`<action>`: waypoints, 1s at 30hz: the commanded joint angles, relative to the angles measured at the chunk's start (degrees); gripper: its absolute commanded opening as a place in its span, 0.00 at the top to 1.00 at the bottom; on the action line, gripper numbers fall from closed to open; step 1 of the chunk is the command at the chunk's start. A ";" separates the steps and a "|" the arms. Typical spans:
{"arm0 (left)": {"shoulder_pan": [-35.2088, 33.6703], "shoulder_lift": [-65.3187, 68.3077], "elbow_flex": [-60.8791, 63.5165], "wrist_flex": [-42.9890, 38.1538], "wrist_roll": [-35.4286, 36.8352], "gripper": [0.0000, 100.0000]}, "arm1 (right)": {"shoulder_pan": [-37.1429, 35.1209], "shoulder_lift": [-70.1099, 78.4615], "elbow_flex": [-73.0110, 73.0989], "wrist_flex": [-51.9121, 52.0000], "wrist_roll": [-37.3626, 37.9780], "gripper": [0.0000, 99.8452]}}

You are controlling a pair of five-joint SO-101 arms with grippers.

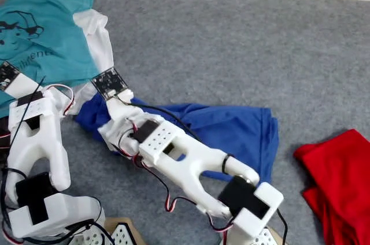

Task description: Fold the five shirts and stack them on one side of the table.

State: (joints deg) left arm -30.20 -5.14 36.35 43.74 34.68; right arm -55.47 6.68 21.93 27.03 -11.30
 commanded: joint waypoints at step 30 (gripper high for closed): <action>1.10 0.22 -1.89 0.35 0.00 0.99 | 4.44 3.74 -8.92 -1.89 -0.44 0.96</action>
State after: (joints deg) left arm -30.29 -4.70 36.35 43.74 34.68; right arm -52.04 12.84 17.19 26.07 -11.30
